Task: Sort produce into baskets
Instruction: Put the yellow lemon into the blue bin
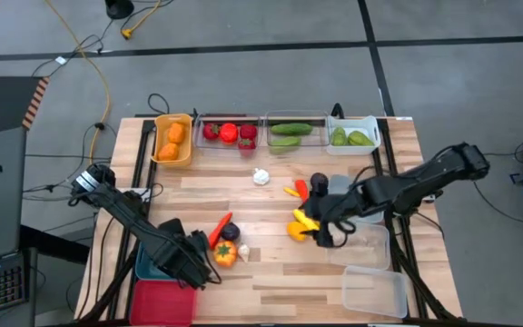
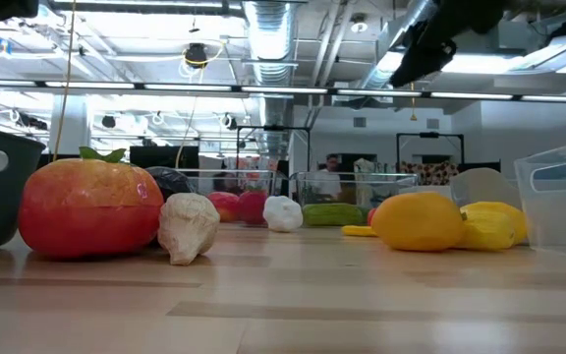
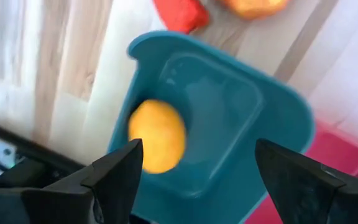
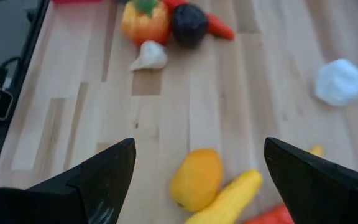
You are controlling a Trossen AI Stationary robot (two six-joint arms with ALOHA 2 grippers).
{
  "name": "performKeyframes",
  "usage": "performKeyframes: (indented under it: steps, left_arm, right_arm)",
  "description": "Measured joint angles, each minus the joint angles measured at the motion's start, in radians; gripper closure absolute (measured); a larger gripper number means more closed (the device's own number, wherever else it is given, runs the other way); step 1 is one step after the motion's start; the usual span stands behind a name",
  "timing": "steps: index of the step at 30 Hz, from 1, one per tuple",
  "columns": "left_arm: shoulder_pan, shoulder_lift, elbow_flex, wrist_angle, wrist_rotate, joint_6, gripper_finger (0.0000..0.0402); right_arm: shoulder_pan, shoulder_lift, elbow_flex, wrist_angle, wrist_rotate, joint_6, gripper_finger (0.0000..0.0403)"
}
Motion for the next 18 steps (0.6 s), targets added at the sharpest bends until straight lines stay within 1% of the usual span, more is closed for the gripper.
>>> performKeyframes:
  steps: [2, 9, 15, 18]
  left_arm:
    - [0.000, 0.000, 0.000, 0.015, 0.000, 0.000, 0.0104]
    - [0.000, 0.000, 0.000, 0.033, -0.015, 0.000, 0.0104]
    - [0.000, 0.000, 0.000, 0.034, -0.049, 0.000, 0.0104]
    - [0.000, 0.000, 0.000, 0.039, -0.055, 0.000, 0.0105]
  right_arm:
    - [0.014, 0.038, 0.000, 0.020, 0.001, 0.010, 0.0021]
    - [0.033, 0.167, 0.000, 0.032, 0.018, 0.135, 0.0021]
    - [0.032, 0.265, 0.000, 0.034, 0.072, 0.148, 0.0021]
    - [0.031, 0.300, 0.000, 0.035, 0.073, 0.152, 0.0021]
